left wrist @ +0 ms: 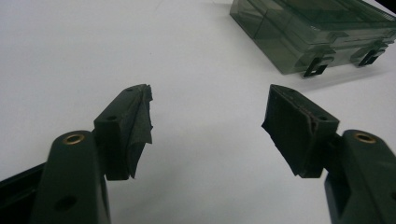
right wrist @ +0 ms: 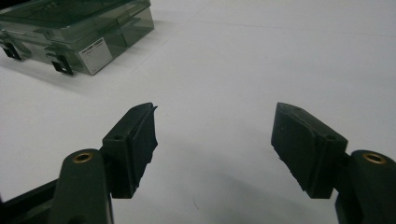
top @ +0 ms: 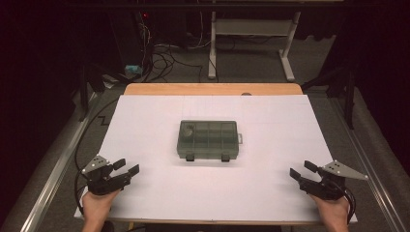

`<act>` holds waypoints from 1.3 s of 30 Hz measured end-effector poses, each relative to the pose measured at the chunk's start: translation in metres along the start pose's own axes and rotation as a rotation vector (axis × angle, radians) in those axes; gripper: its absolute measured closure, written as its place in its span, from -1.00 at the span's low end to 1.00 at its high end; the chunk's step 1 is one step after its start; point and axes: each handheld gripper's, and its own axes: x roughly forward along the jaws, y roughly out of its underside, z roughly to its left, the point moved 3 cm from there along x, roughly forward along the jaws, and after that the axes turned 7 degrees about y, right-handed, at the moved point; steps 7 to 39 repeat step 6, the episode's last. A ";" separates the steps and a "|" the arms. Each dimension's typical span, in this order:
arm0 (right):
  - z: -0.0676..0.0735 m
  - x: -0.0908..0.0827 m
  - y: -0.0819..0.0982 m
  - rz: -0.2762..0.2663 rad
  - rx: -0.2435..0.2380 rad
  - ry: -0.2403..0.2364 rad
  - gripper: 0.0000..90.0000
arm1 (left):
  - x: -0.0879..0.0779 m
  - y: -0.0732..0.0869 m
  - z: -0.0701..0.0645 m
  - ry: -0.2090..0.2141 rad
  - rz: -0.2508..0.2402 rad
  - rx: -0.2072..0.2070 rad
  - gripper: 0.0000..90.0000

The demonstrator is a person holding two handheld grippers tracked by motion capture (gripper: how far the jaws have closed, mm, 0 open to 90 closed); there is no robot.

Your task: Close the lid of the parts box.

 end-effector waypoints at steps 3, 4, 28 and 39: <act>0.000 0.000 0.000 0.001 0.004 -0.001 -0.31 | 0.000 0.000 0.000 0.000 -0.001 0.000 -0.28; 0.000 0.000 0.000 0.000 0.005 -0.001 -0.31 | 0.000 0.000 0.000 -0.001 0.000 0.000 -0.28; 0.000 0.000 0.000 -0.003 0.005 -0.003 -0.31 | 0.000 0.000 0.000 0.000 0.001 0.002 -0.28; 0.000 0.000 0.000 -0.003 0.005 -0.003 -0.31 | 0.000 0.000 0.000 0.000 0.001 0.002 -0.28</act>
